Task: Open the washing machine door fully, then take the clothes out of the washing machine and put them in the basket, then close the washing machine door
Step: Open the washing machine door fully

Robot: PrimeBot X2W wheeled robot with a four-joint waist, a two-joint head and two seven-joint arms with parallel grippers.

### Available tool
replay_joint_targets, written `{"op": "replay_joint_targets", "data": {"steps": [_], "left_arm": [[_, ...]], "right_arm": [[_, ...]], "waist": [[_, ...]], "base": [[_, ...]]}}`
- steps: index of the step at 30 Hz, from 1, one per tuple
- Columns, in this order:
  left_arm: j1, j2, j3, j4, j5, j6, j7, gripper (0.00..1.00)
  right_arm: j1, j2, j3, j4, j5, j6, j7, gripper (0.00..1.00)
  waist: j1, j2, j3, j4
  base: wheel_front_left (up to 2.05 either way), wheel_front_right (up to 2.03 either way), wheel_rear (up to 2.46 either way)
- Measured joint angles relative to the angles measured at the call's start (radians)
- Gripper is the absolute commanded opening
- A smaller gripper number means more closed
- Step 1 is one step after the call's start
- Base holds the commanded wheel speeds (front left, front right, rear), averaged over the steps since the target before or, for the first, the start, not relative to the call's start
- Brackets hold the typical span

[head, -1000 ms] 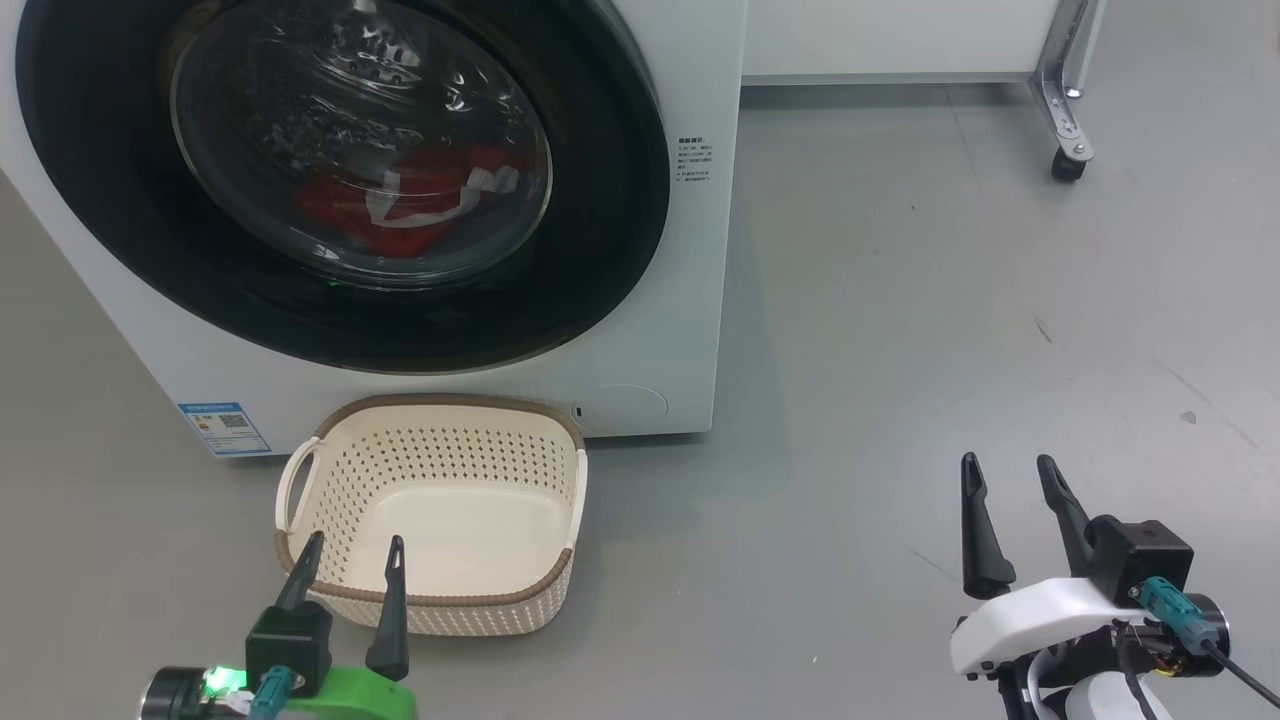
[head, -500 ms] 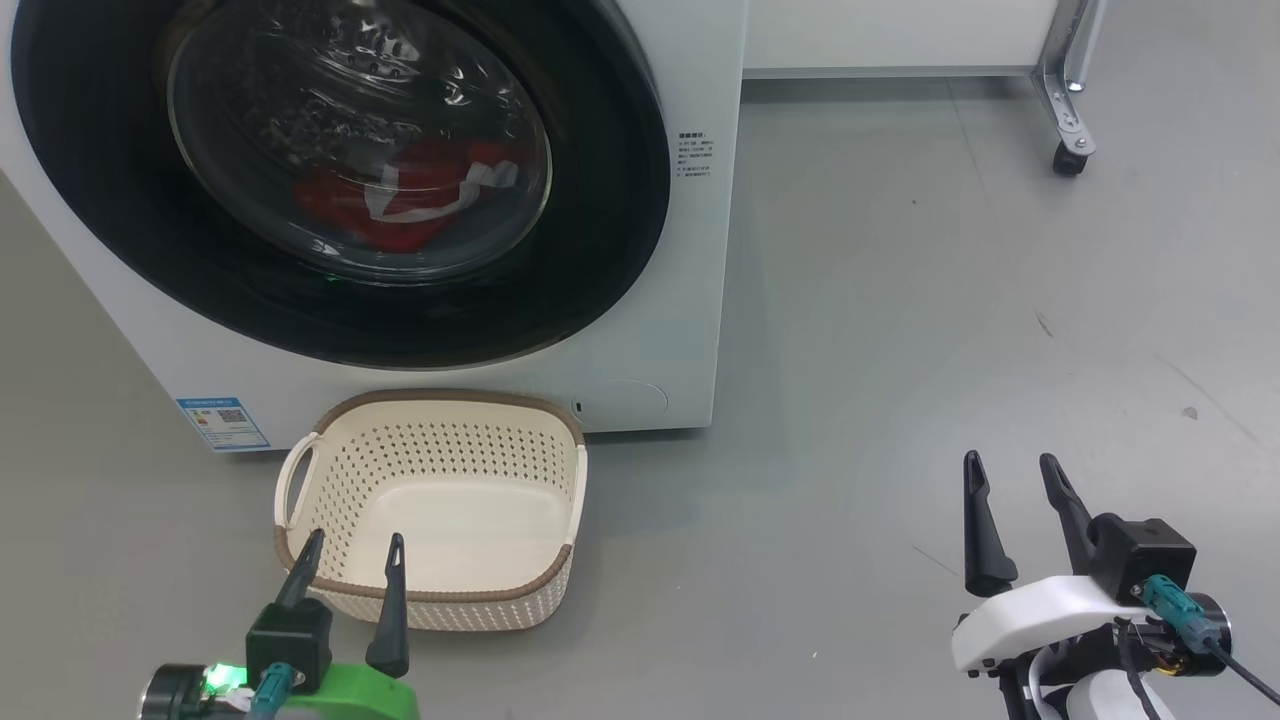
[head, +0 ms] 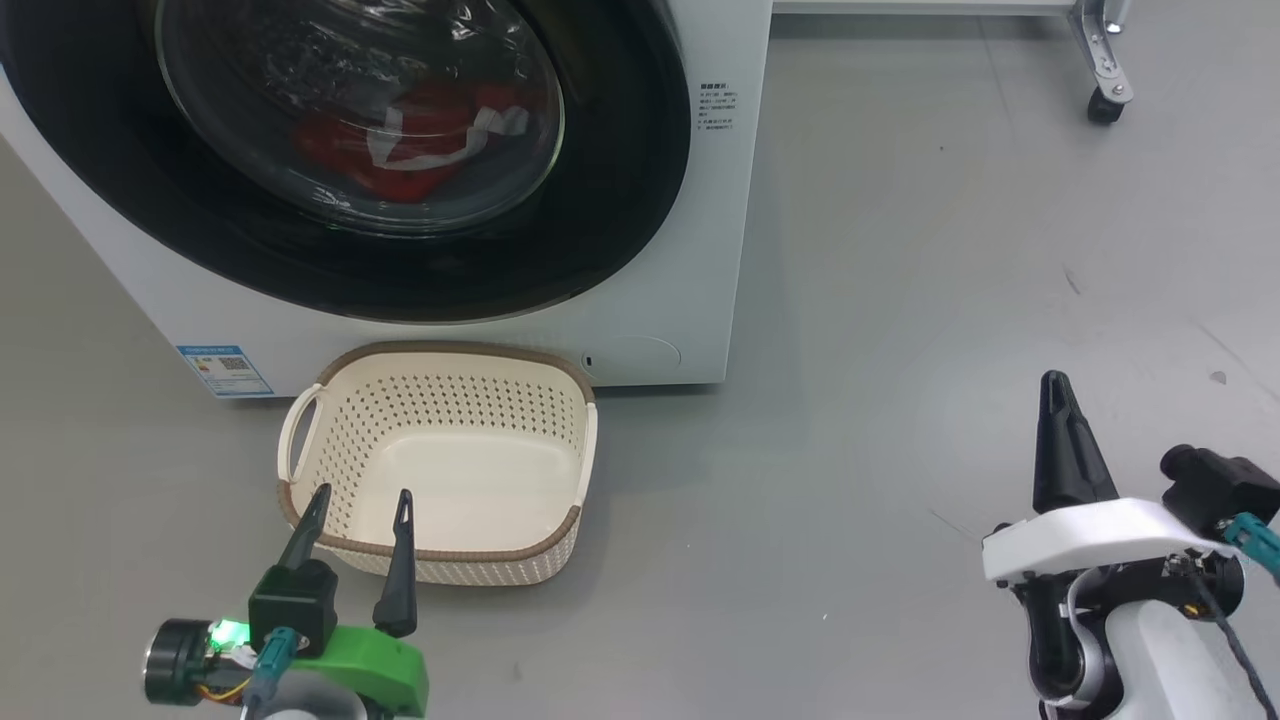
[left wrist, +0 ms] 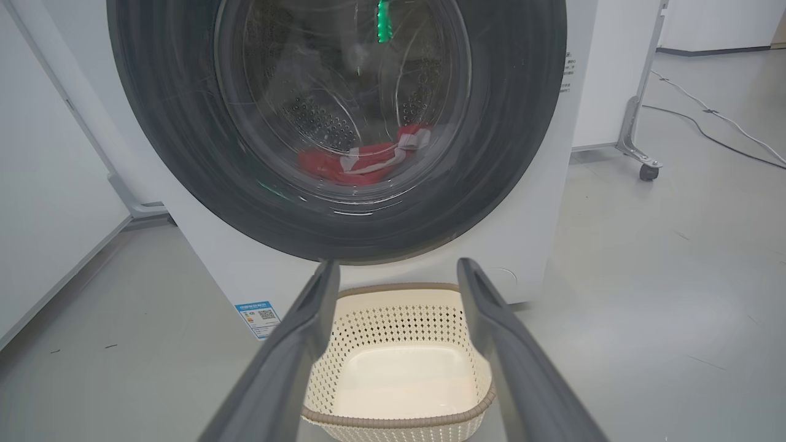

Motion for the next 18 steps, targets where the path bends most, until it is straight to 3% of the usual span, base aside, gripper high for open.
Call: {"op": "replay_joint_targets", "data": {"steps": [8, 13, 18], "left_arm": [[-0.060, -0.002, -0.015, -0.022, -0.011, -0.011, 0.000, 1.00], [-0.091, -0.004, -0.028, -0.040, -0.017, -0.019, 0.000, 1.00], [-0.117, -0.005, -0.036, -0.049, -0.026, -0.028, 0.000, 1.00]], "right_arm": [[-0.122, 0.007, -0.105, -0.012, 0.291, 0.051, 0.101, 0.00], [-0.231, 0.009, -0.169, -0.022, 0.443, 0.047, 0.172, 0.00], [-0.337, 0.009, -0.198, -0.022, 0.537, 0.019, 0.244, 0.00]], "waist": [[0.0000, 0.0000, 0.063, 0.040], [0.0000, 0.0000, 0.105, 0.069], [0.0000, 0.0000, 0.151, 0.103]], "base": [[0.00, 0.00, 0.00], [0.00, 0.00, 0.00], [0.00, 0.00, 0.00]]}}
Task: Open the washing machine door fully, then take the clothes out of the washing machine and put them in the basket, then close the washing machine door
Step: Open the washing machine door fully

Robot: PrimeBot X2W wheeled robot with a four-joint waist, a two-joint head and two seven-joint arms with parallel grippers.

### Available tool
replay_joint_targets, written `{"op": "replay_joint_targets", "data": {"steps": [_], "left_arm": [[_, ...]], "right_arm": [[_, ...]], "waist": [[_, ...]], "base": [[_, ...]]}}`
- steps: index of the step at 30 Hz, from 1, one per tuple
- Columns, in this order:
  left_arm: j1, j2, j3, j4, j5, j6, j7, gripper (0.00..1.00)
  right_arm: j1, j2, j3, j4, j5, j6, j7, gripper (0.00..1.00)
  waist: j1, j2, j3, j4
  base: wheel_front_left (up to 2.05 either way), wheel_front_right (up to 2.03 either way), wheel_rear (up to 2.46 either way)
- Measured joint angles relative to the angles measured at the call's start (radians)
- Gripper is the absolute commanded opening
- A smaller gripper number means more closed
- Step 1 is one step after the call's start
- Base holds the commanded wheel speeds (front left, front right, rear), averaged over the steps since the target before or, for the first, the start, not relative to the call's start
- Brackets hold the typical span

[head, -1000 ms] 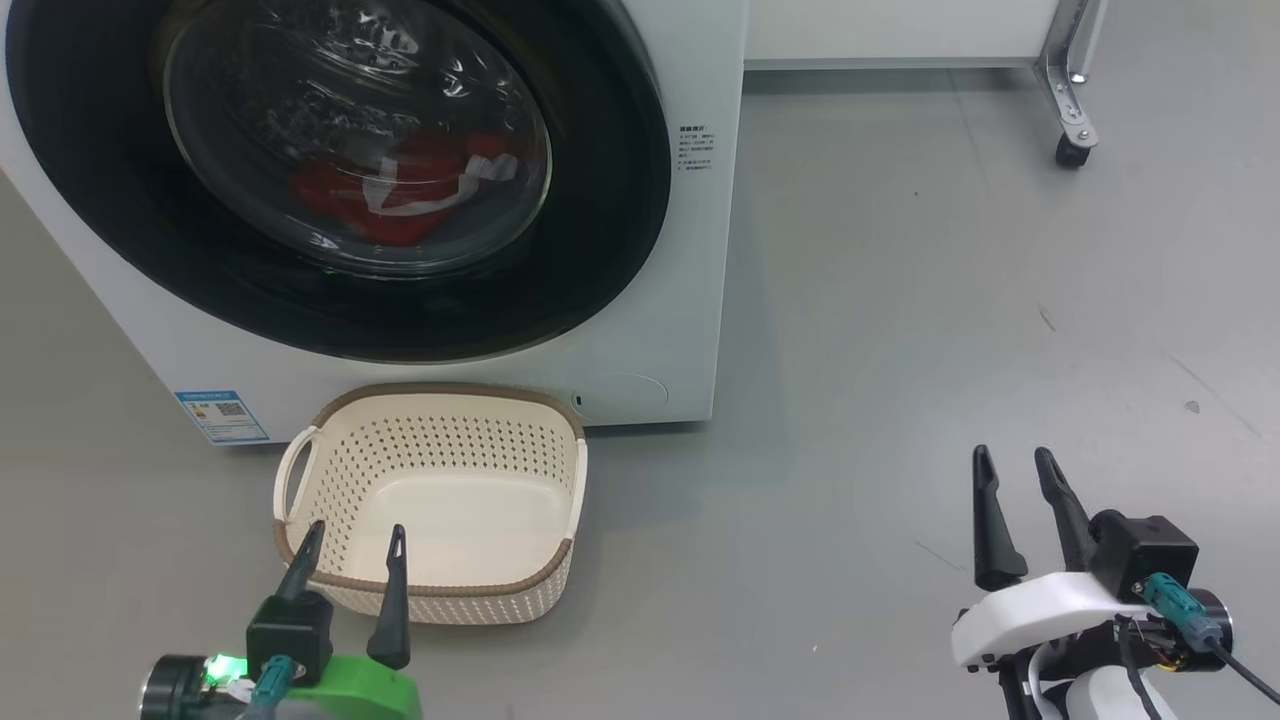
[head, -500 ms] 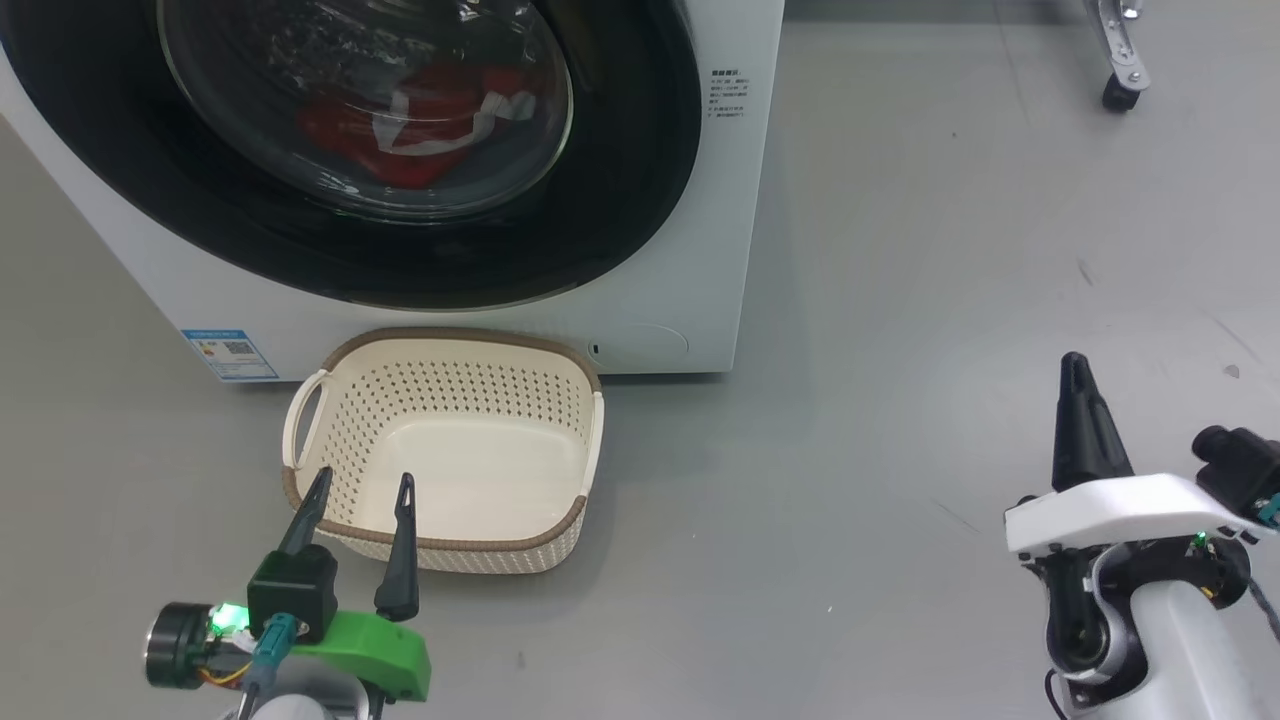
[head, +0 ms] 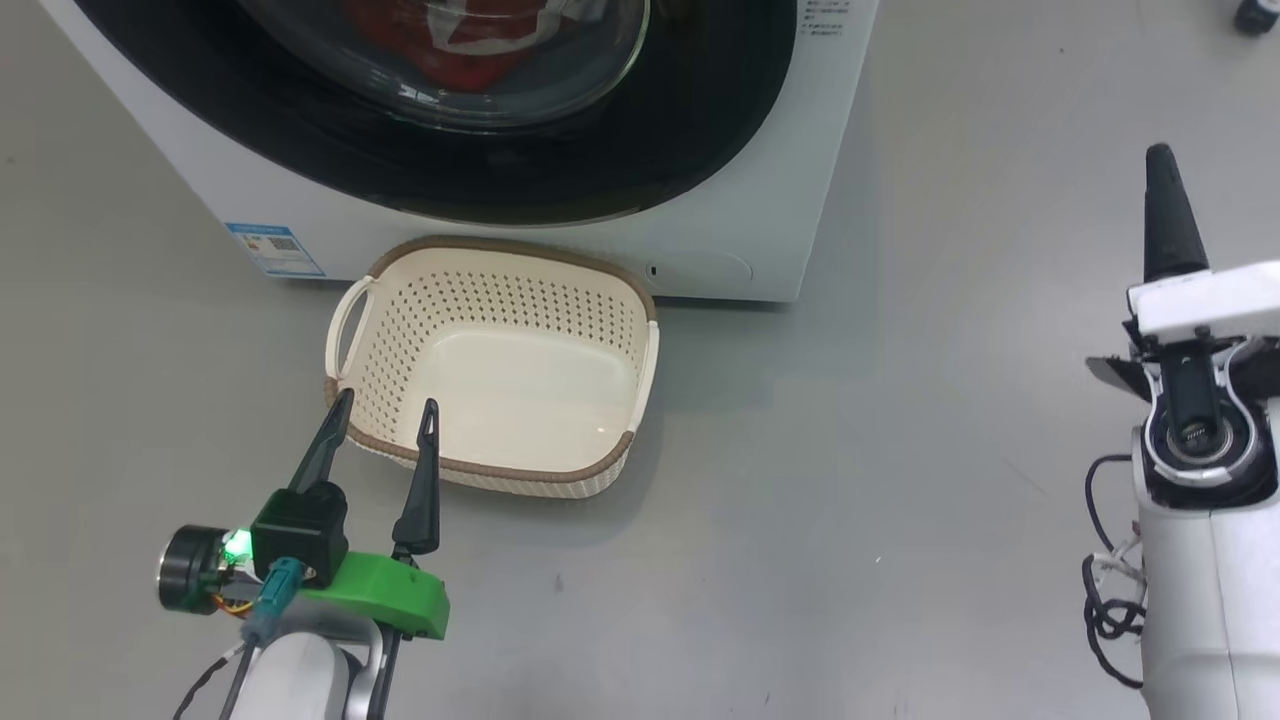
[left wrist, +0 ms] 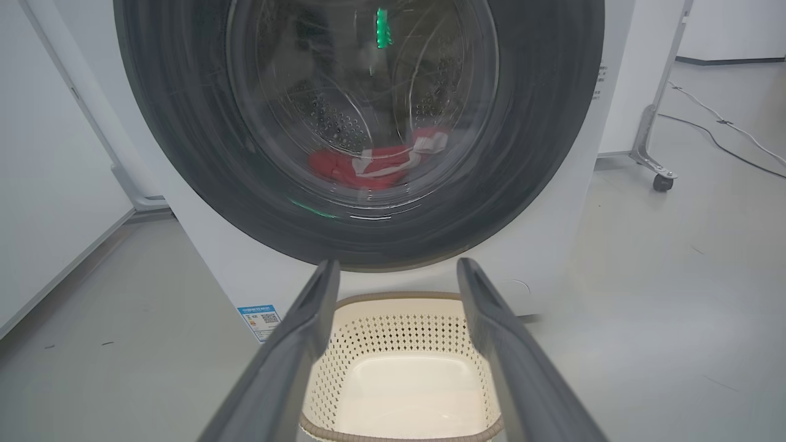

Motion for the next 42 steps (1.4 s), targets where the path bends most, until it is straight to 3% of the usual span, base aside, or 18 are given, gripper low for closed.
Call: {"op": "replay_joint_targets", "data": {"steps": [7, 16, 28, 42], "left_arm": [[-0.032, -0.002, -0.013, -0.015, -0.014, -0.008, 0.000, 1.00], [-0.087, -0.006, -0.028, -0.026, -0.040, -0.017, 0.000, 1.00], [-0.142, -0.012, -0.054, -0.033, -0.081, -0.017, 0.000, 1.00], [-0.184, -0.017, -0.059, -0.040, -0.126, -0.016, 0.000, 1.00]], "right_arm": [[-0.156, -0.005, 0.006, 0.000, 0.034, -0.052, 0.091, 0.00], [-0.353, -0.020, 0.017, 0.026, 0.049, -0.087, 0.174, 0.00], [-0.518, -0.031, 0.014, 0.134, 0.087, -0.104, 0.249, 0.00], [-0.642, -0.032, -0.006, 0.230, 0.130, -0.106, 0.285, 0.00]], "waist": [[0.0000, 0.0000, 0.072, 0.050], [0.0000, -0.0001, 0.176, 0.109], [0.0000, 0.0000, 0.274, 0.186], [0.0001, 0.0000, 0.340, 0.229]], "base": [[0.00, 0.00, 0.00], [0.00, 0.00, 0.00], [0.00, 0.00, 0.00], [0.00, 0.00, 0.00]]}}
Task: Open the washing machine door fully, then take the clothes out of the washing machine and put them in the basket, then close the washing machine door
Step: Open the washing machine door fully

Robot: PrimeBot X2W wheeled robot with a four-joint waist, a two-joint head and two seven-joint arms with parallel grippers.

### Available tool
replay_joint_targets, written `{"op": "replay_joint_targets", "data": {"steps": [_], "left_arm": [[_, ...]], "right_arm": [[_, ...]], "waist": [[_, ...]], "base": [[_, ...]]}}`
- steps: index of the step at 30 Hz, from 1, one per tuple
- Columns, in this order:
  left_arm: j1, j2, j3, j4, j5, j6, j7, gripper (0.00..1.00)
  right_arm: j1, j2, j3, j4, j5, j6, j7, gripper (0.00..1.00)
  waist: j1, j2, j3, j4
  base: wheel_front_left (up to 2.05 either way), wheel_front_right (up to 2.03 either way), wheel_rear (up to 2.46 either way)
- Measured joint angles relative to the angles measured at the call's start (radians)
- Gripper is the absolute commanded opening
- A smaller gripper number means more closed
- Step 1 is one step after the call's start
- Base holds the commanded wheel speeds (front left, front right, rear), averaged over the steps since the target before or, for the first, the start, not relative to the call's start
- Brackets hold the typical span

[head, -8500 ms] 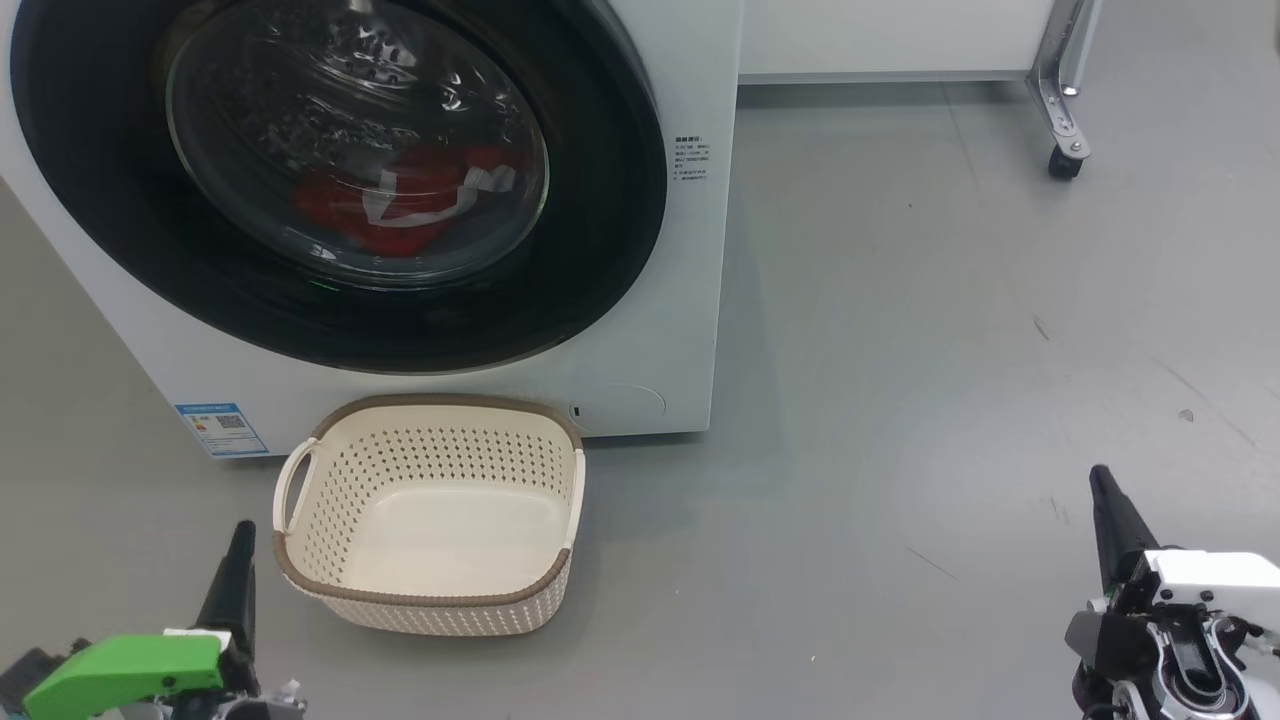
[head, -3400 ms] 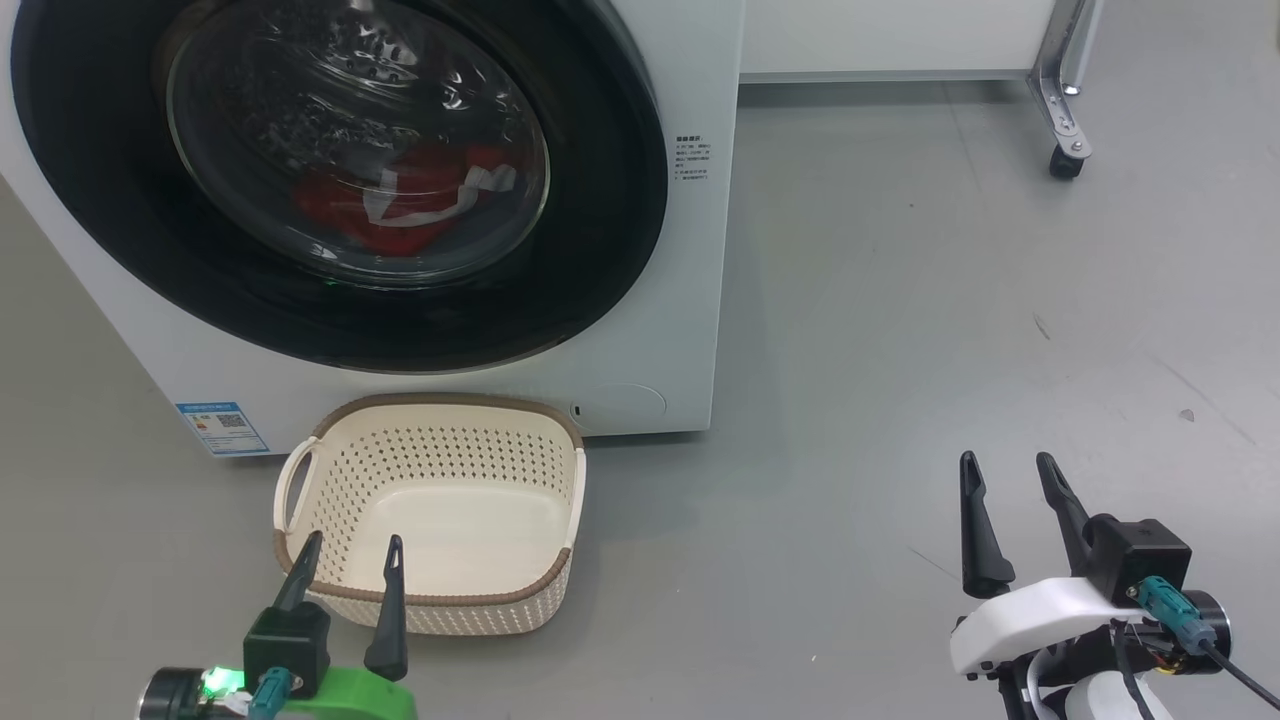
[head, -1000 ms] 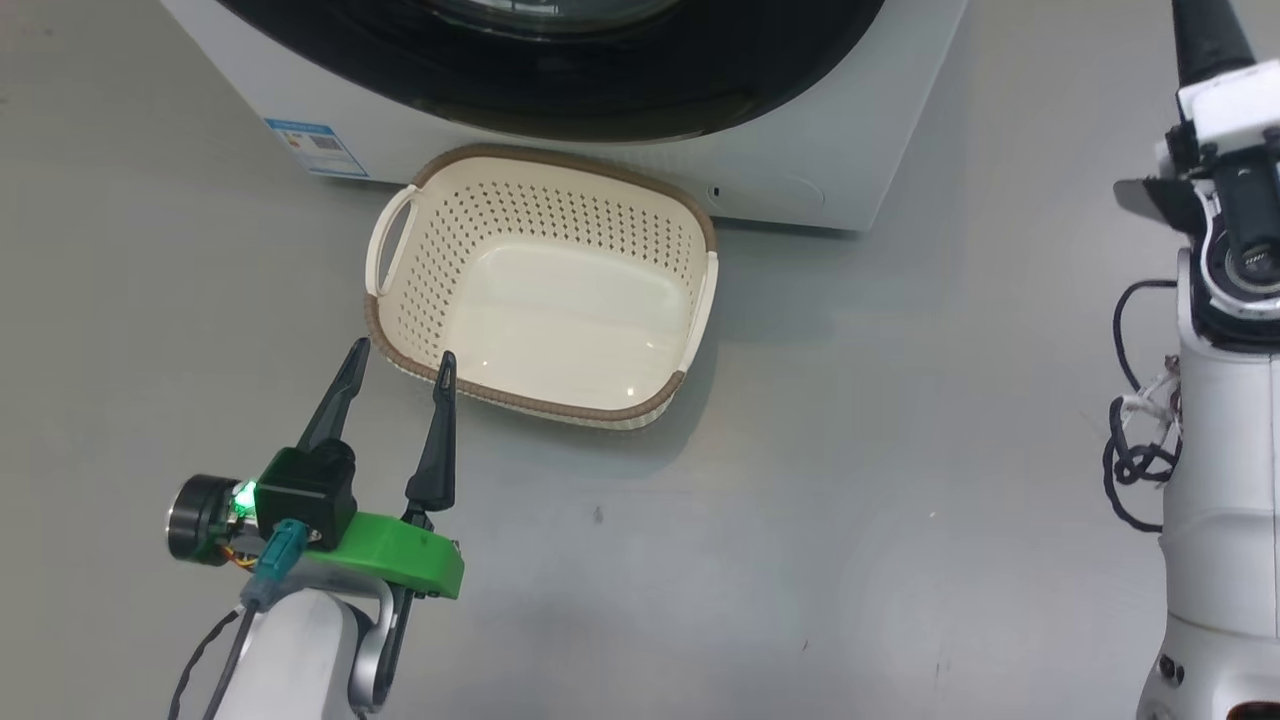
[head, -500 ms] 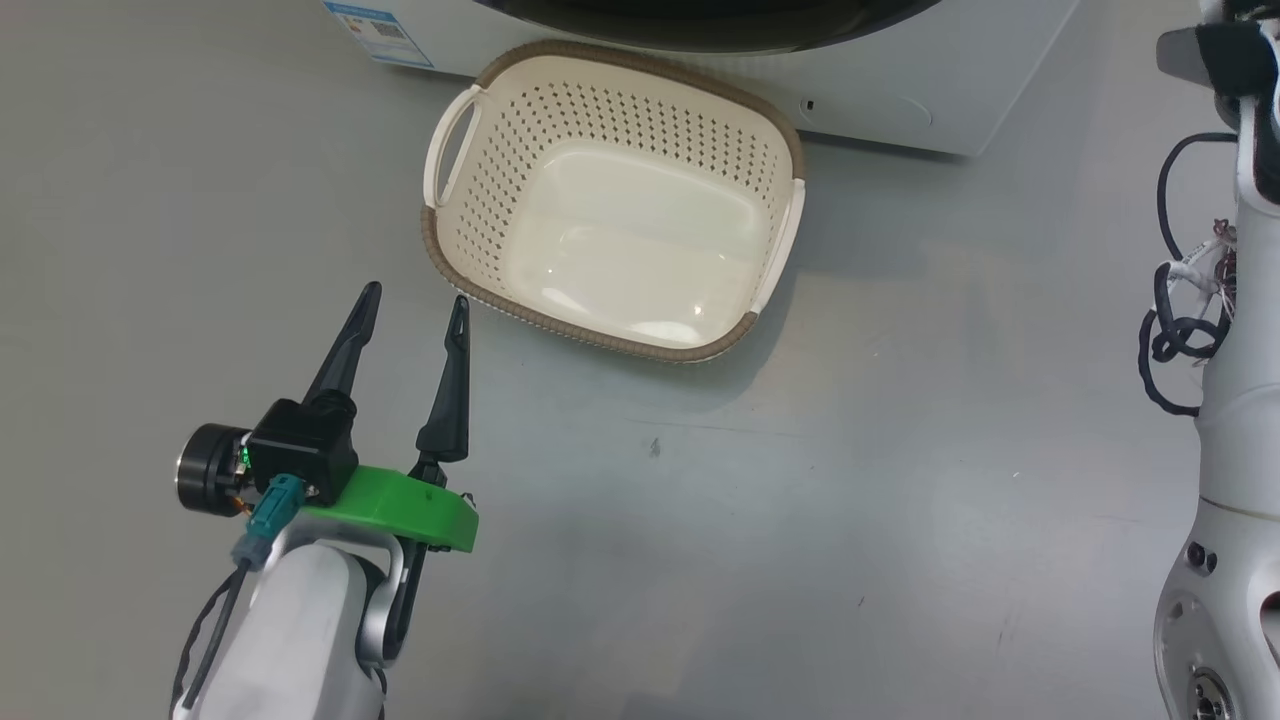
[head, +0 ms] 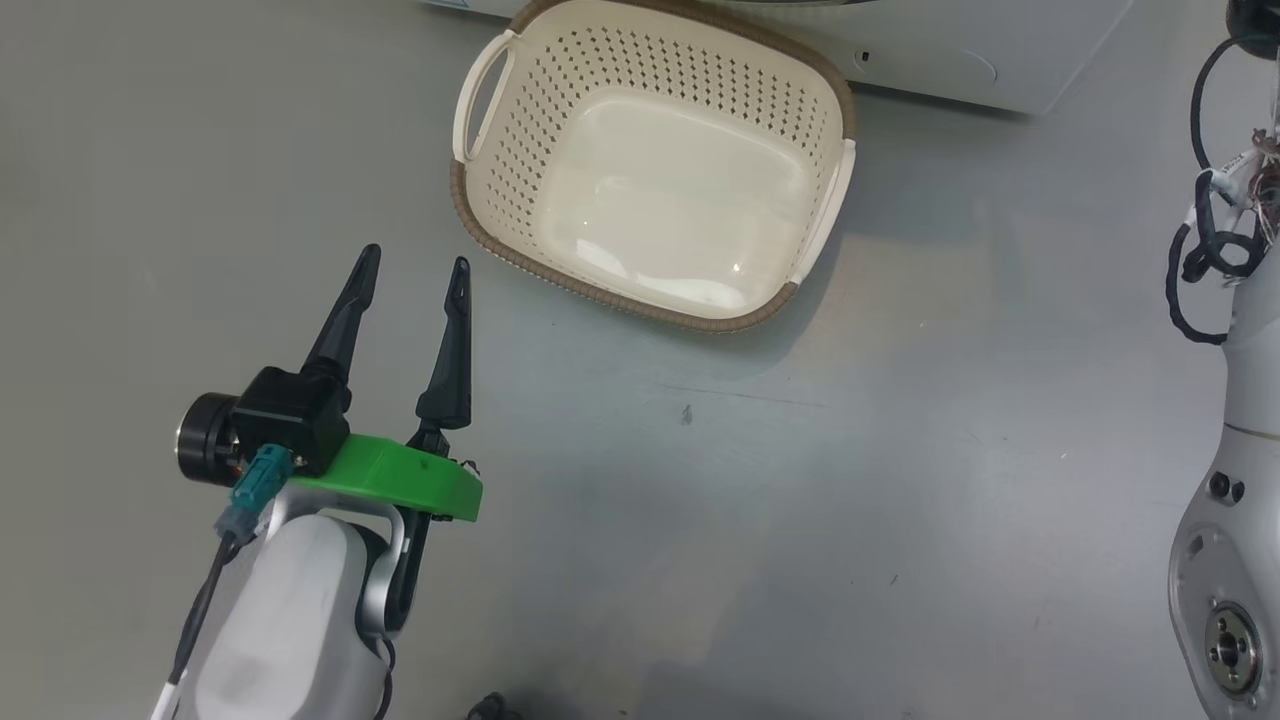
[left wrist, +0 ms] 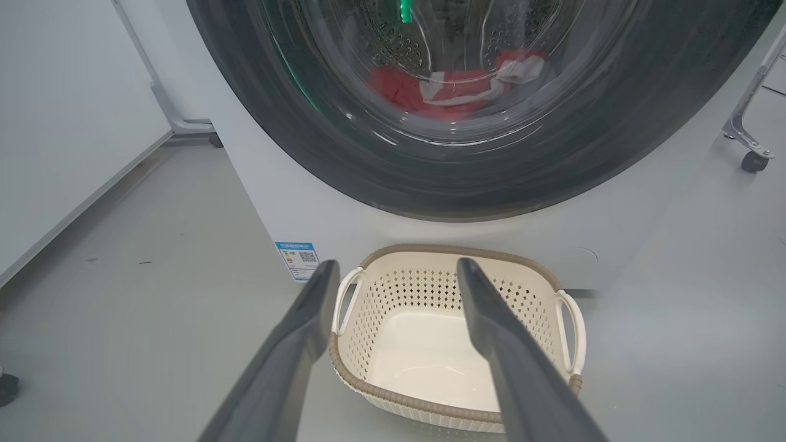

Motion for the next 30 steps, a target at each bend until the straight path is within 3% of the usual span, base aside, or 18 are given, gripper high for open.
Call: {"op": "replay_joint_targets", "data": {"steps": [21, 30], "left_arm": [[-0.017, -0.003, -0.031, 0.022, -0.014, 0.006, 0.000, 1.00], [-0.021, -0.003, -0.037, 0.025, -0.022, 0.010, 0.000, 1.00]], "right_arm": [[-0.122, -0.011, -0.079, 0.168, 0.233, -0.007, 0.115, 0.00], [-0.145, -0.012, -0.098, 0.230, 0.271, -0.007, 0.136, 0.00]], "waist": [[0.0000, 0.0000, 0.016, 0.026], [0.0000, 0.0000, 0.009, 0.029]], "base": [[0.00, 0.00, 0.00], [0.00, 0.00, 0.00]]}}
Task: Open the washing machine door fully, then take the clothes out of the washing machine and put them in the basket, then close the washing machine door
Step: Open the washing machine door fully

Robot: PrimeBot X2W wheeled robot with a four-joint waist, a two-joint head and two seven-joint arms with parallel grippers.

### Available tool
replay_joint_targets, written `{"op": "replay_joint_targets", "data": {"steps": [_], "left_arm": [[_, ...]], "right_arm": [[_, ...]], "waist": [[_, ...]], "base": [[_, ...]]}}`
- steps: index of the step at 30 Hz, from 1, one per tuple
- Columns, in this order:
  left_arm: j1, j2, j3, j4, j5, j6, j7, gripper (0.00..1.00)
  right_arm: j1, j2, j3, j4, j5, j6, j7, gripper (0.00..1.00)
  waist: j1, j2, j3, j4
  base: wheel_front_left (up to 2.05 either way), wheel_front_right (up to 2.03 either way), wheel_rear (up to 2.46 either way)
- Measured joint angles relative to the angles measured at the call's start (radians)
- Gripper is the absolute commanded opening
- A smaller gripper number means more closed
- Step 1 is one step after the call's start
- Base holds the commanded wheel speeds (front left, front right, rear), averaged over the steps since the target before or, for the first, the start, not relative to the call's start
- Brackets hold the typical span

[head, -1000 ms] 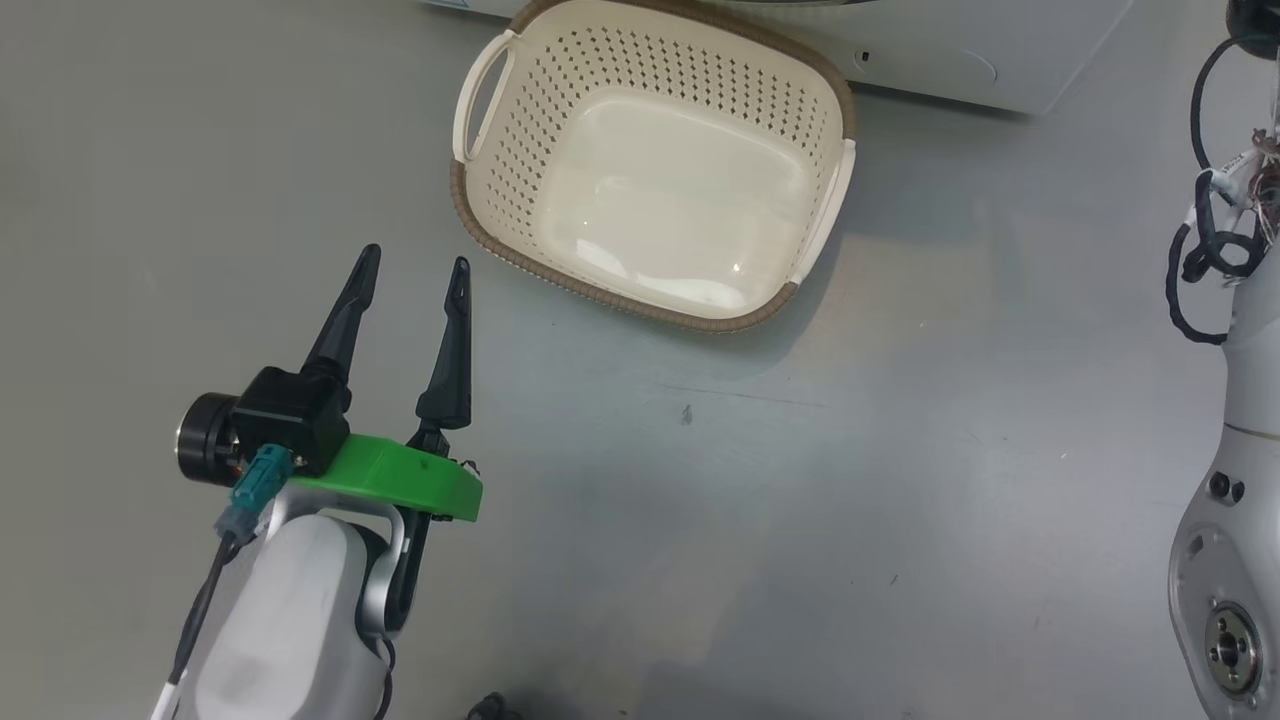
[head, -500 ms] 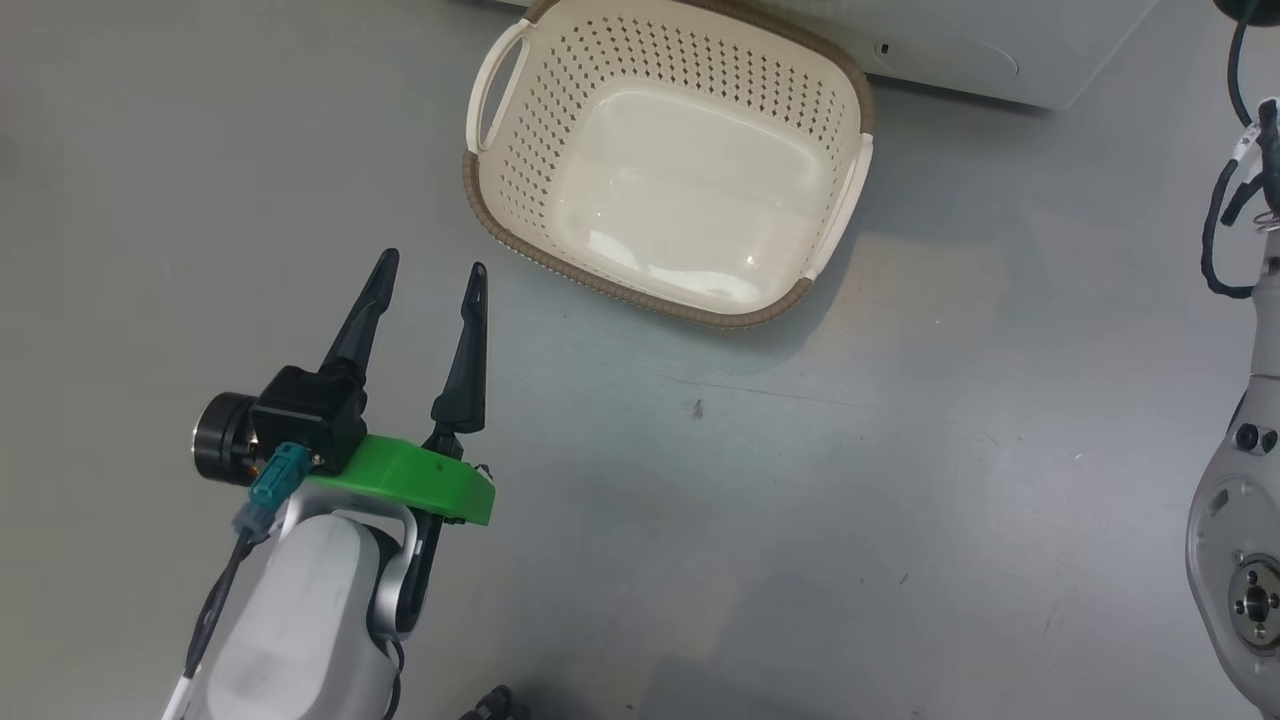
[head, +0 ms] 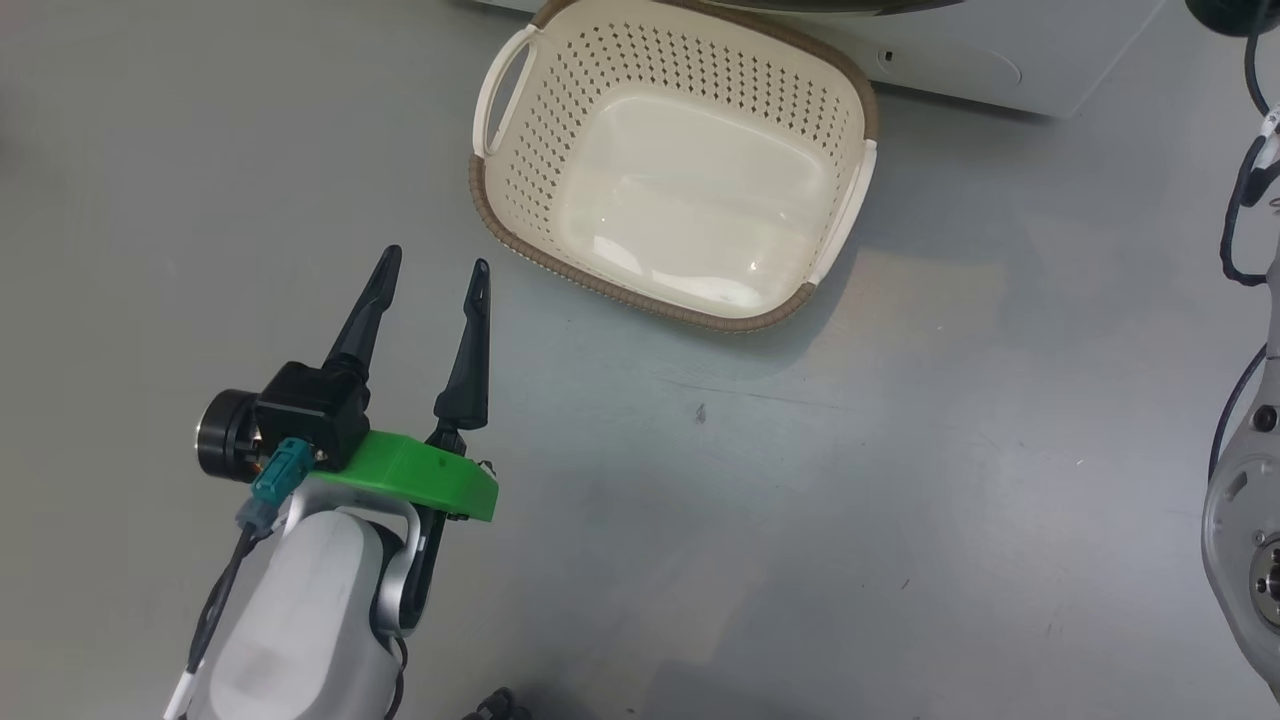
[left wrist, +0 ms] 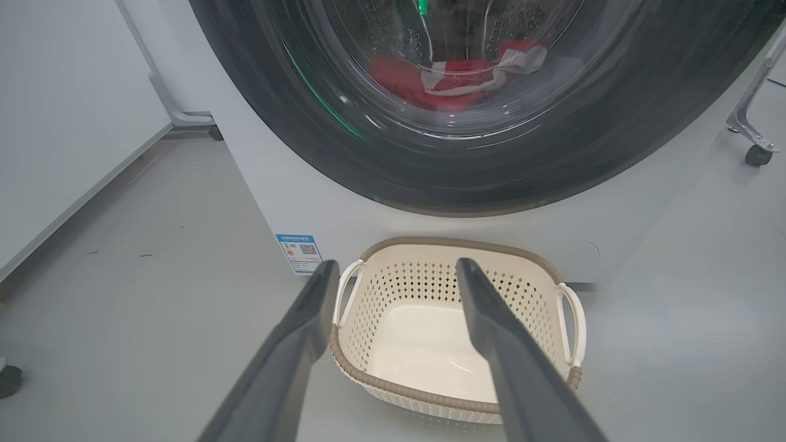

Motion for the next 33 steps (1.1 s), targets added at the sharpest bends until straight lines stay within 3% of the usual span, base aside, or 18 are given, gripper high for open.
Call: {"op": "replay_joint_targets", "data": {"steps": [33], "left_arm": [[0.002, 0.000, -0.002, 0.035, 0.012, 0.012, 0.000, 1.00]], "right_arm": [[0.074, 0.009, 0.012, 0.130, 0.068, 0.001, 0.066, 0.00]], "waist": [[0.0000, 0.0000, -0.113, -0.030]], "base": [[0.00, 0.00, 0.00]]}}
